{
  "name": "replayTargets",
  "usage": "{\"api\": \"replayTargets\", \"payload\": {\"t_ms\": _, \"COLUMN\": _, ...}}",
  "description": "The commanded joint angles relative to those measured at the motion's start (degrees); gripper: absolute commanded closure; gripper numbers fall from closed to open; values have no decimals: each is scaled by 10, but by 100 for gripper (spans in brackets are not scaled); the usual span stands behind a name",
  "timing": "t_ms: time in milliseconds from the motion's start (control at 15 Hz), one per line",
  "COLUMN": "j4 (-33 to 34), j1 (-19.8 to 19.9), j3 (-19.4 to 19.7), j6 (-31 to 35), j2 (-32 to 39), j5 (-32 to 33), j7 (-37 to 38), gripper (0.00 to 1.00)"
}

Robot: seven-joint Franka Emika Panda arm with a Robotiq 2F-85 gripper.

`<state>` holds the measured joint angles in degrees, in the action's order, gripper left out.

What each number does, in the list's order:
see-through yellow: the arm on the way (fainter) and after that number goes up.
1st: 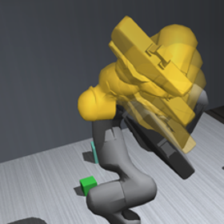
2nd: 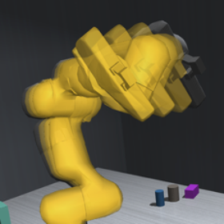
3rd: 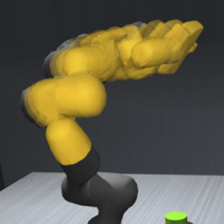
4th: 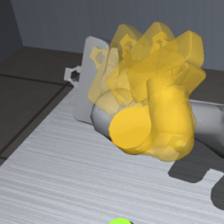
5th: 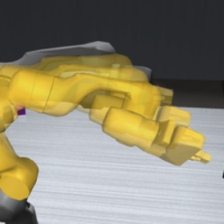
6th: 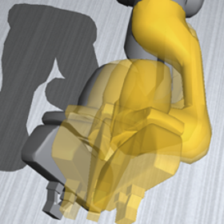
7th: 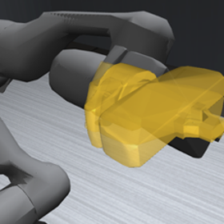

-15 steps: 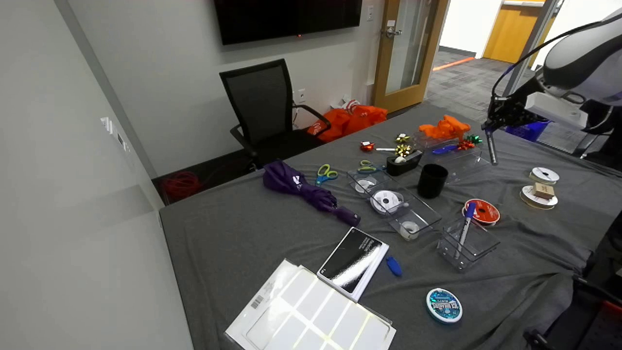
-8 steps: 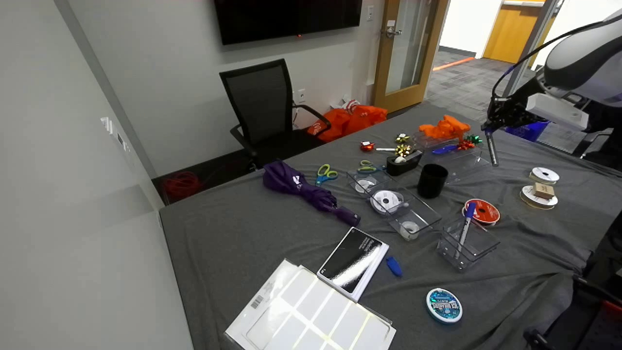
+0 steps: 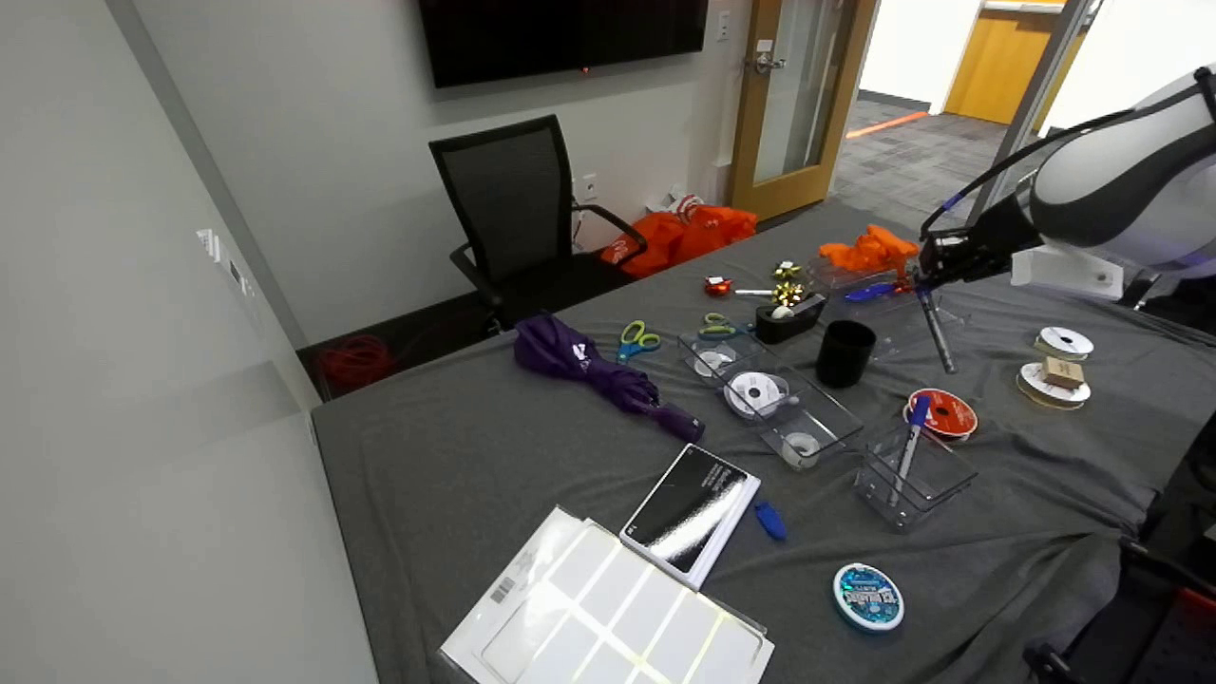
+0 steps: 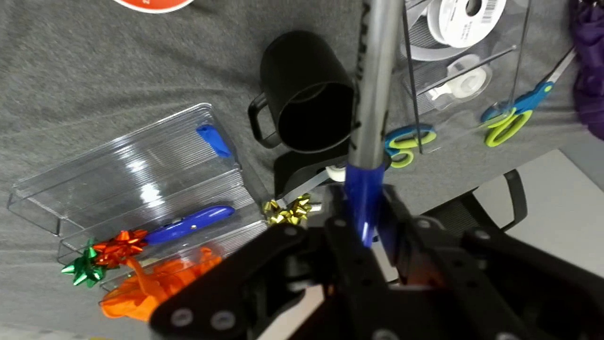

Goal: Put the marker in the bowl closest to you

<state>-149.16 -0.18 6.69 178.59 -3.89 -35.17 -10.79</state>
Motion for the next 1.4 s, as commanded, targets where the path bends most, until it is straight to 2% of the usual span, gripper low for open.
{"api": "replayTargets", "payload": {"t_ms": 0, "j4": -41, "j1": -53, "j3": 5, "j6": 33, "j2": -48, "j5": -75, "j7": -91, "gripper": 95}}
{"api": "replayTargets", "payload": {"t_ms": 267, "j4": -65, "j1": -134, "j3": 36, "j6": 80, "j2": -72, "j5": -140, "j7": -177, "gripper": 95}}
{"api": "replayTargets", "payload": {"t_ms": 400, "j4": -79, "j1": -180, "j3": 62, "j6": 117, "j2": -73, "j5": -145, "j7": -200, "gripper": 95}}
{"api": "replayTargets", "payload": {"t_ms": 600, "j4": -105, "j1": -247, "j3": 112, "j6": 169, "j2": -69, "j5": -100, "j7": -175, "gripper": 95}}
{"api": "replayTargets", "payload": {"t_ms": 733, "j4": -125, "j1": -290, "j3": 152, "j6": 200, "j2": -63, "j5": -44, "j7": -139, "gripper": 95}}
{"api": "replayTargets", "payload": {"t_ms": 800, "j4": -99, "j1": -314, "j3": 176, "j6": 201, "j2": -36, "j5": -38, "j7": -138, "gripper": 95}}
{"api": "replayTargets", "payload": {"t_ms": 933, "j4": -105, "j1": -356, "j3": 223, "j6": 214, "j2": -25, "j5": 20, "j7": -98, "gripper": 95}}
{"api": "replayTargets", "payload": {"t_ms": 1067, "j4": -104, "j1": -336, "j3": 234, "j6": 193, "j2": -28, "j5": 76, "j7": -82, "gripper": 95}}
{"api": "replayTargets", "payload": {"t_ms": 1333, "j4": -104, "j1": -346, "j3": 277, "j6": 195, "j2": -13, "j5": 160, "j7": -38, "gripper": 95}}
